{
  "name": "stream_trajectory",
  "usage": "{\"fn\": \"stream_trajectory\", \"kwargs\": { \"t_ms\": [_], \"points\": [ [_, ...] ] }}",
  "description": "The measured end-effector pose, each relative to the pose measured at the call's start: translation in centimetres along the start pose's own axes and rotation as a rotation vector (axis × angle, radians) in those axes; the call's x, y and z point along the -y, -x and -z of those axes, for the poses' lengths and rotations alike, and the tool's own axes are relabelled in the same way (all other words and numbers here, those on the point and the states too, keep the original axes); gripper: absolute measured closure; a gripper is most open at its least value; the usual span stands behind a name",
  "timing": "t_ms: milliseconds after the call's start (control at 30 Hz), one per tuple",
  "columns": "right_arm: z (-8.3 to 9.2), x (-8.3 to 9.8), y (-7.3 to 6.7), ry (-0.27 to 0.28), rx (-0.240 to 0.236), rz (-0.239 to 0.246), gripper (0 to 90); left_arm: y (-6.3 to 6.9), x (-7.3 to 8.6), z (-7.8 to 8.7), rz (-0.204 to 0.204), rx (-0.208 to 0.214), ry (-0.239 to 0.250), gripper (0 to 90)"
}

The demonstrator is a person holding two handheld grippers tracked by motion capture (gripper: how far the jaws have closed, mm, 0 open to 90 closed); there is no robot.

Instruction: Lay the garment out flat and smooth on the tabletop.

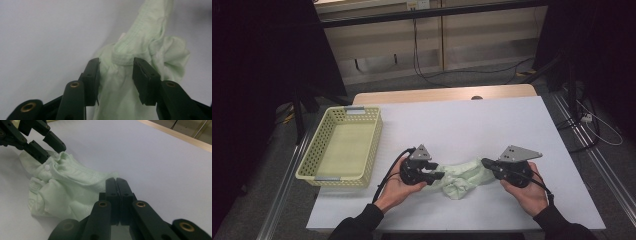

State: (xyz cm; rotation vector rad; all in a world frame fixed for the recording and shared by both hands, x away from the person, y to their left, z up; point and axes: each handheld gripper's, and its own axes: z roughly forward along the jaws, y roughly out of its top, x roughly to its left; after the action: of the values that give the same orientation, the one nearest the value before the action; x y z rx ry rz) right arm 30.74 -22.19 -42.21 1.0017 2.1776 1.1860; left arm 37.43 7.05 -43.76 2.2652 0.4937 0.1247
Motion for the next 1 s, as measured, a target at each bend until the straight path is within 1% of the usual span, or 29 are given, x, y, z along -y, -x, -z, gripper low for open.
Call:
{"fn": "stream_trajectory", "kwargs": {
  "t_ms": [33, 67, 100, 167, 233, 267, 300, 333, 400, 433, 467, 500, 567, 600, 767, 800, 933, 1000],
  "points": [
    [0.0, 0.0, 0.0, 0.001, 0.001, 0.001, 89.9, 0.1, 0.0, -0.2, -0.013, 0.001, -0.006, 59.8],
    [0.0, 0.0, 0.0, 0.001, 0.001, 0.001, 89.9, 0.2, 0.0, -0.4, -0.018, 0.008, -0.013, 61.8],
    [0.0, 0.0, 0.0, 0.0, -0.001, 0.0, 89.9, 0.3, 0.1, -0.5, -0.019, -0.006, -0.015, 62.9],
    [-0.1, 0.0, 0.0, -0.002, -0.001, 0.002, 89.9, 0.5, 0.0, -0.7, -0.038, 0.006, -0.014, 65.5],
    [-0.2, 0.0, 0.0, -0.004, 0.0, 0.002, 89.8, 0.6, -0.1, -0.6, -0.049, -0.017, -0.015, 68.5],
    [-0.2, 0.0, 0.0, -0.004, 0.001, 0.002, 89.8, 0.6, -0.1, -0.6, -0.052, -0.018, -0.011, 71.2],
    [-0.2, 0.0, 0.0, -0.006, 0.0, 0.0, 89.9, 0.6, -0.1, -0.5, -0.051, -0.024, -0.009, 75.3],
    [-0.3, 0.0, 0.1, -0.006, 0.001, 0.0, 89.9, 0.6, -0.1, -0.4, -0.045, -0.031, 0.004, 80.9],
    [-0.3, 0.0, 0.1, -0.006, 0.003, 0.0, 89.9, 0.4, -0.2, 0.0, -0.035, -0.026, 0.006, 86.0],
    [-0.3, -0.1, 0.1, -0.006, 0.004, -0.001, 89.9, 0.4, -0.3, 0.1, -0.03, -0.03, 0.018, 86.8],
    [-0.3, -0.1, 0.1, -0.005, 0.005, -0.002, 89.9, 0.3, -0.3, 0.2, -0.015, -0.032, 0.031, 87.1],
    [-0.4, -0.1, 0.1, -0.004, 0.005, 0.0, 90.0, 0.2, -0.4, 0.5, -0.007, -0.027, 0.035, 87.3],
    [-0.4, -0.2, 0.1, -0.002, 0.007, 0.001, 90.0, 0.1, -0.5, 1.0, 0.009, -0.035, 0.059, 87.4],
    [-0.4, -0.3, 0.2, 0.001, 0.007, 0.001, 90.0, -0.1, -0.7, 1.3, 0.006, -0.038, 0.059, 87.4],
    [-0.8, -1.0, 0.3, 0.01, 0.021, 0.011, 90.0, -0.7, -1.4, 2.3, 0.025, -0.064, 0.099, 87.3],
    [-0.9, -1.2, 0.4, 0.013, 0.025, 0.01, 90.0, -0.9, -1.6, 2.5, 0.023, -0.067, 0.109, 87.4],
    [-1.2, -1.9, 0.8, 0.026, 0.047, -0.004, 90.0, -1.5, -2.5, 2.9, 0.038, -0.106, 0.141, 87.4],
    [-1.3, -2.2, 1.1, 0.035, 0.063, -0.011, 90.0, -1.9, -3.0, 2.9, 0.041, -0.117, 0.149, 87.4]
  ]
}}
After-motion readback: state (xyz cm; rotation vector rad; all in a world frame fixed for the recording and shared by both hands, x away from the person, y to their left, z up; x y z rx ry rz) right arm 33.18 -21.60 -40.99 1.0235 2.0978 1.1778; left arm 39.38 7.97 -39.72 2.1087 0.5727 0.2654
